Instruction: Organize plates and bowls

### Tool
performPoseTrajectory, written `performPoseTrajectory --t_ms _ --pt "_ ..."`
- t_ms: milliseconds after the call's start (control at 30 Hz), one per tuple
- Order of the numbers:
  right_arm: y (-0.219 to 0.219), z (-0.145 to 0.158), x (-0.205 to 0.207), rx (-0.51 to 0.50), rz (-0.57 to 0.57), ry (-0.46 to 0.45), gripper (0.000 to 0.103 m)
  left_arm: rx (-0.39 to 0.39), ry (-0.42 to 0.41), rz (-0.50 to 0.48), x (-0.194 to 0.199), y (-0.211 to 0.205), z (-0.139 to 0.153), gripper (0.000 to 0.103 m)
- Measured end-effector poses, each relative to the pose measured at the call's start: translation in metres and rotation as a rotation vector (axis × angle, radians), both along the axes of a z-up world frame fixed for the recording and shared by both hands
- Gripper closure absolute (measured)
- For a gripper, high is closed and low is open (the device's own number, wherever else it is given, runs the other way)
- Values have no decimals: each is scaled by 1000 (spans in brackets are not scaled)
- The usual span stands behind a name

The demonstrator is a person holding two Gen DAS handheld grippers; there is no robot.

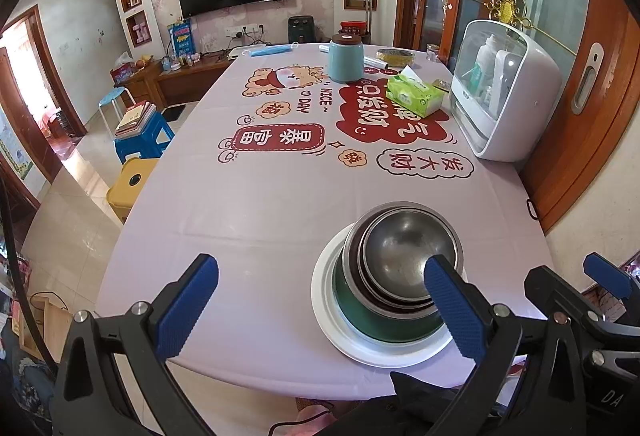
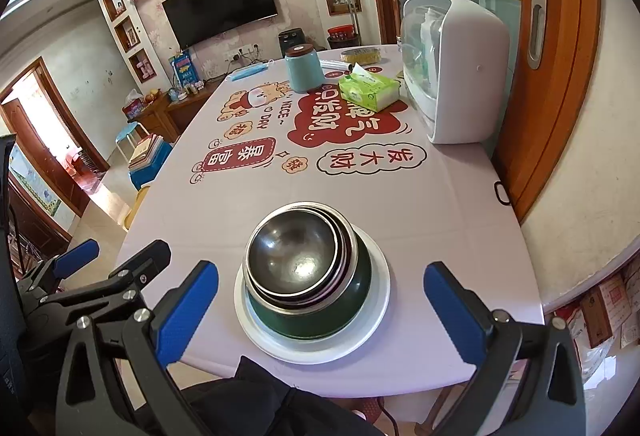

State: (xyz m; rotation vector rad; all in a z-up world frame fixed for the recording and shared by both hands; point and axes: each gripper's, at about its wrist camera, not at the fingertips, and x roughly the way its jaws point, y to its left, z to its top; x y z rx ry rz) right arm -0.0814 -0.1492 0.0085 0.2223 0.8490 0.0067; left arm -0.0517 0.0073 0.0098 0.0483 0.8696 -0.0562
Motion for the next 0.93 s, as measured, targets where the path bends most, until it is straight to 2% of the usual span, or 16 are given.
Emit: performPoseTrajectory --t_ms 933 --pt "-2 -3 -3 -3 -2 7 0 0 5 -8 3 3 0 1"
